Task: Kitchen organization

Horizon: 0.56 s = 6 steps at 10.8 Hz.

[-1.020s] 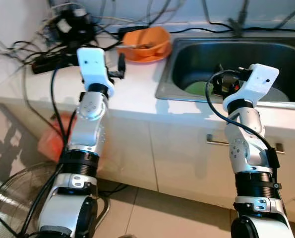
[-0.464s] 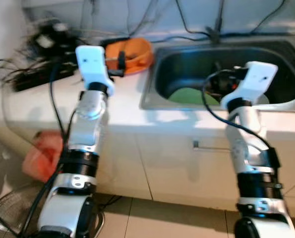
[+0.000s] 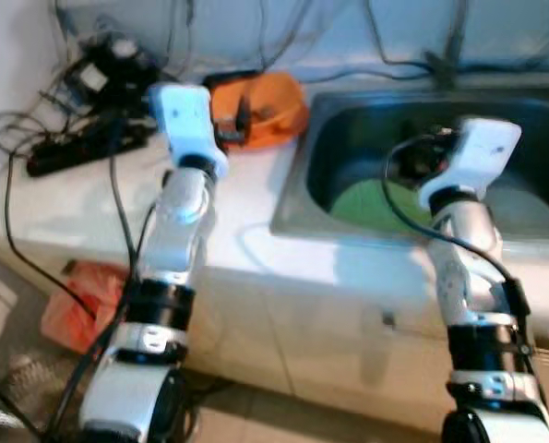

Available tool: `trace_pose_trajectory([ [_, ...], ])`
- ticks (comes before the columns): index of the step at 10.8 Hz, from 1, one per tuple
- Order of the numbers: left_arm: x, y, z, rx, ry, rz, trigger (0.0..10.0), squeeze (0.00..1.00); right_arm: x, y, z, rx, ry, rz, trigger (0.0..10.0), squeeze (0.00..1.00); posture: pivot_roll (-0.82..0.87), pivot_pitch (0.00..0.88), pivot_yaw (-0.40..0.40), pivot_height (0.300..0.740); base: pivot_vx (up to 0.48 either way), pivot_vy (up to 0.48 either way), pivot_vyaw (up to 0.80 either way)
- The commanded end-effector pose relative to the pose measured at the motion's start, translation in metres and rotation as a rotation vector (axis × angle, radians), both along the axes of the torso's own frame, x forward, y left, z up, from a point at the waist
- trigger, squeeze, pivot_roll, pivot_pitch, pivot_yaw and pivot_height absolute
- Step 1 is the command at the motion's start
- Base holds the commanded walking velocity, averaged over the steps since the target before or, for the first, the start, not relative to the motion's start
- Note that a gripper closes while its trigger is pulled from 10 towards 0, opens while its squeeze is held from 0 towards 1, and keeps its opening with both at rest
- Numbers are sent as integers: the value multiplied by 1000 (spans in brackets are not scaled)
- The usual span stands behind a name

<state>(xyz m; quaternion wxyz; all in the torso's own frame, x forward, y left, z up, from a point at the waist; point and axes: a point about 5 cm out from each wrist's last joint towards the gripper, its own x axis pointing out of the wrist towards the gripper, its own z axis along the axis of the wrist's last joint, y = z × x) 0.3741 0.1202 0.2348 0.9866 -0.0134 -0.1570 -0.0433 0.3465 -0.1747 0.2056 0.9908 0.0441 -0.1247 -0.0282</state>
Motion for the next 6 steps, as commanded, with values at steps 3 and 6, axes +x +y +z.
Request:
trace_pose_trajectory([
  [3, -1, 18, -1, -10, 6, 54, 10000, 0, 1, 17, 3, -6, -7, 50, 10000, 0, 50, 0, 165, 740, 0, 0, 0],
  [6, -2, 18, -3, 2, 13, 56, 10000, 0, 0, 16, 3, 35, -7, 46, 10000, 0, 53, 0, 167, 740, 0, 0, 0],
])
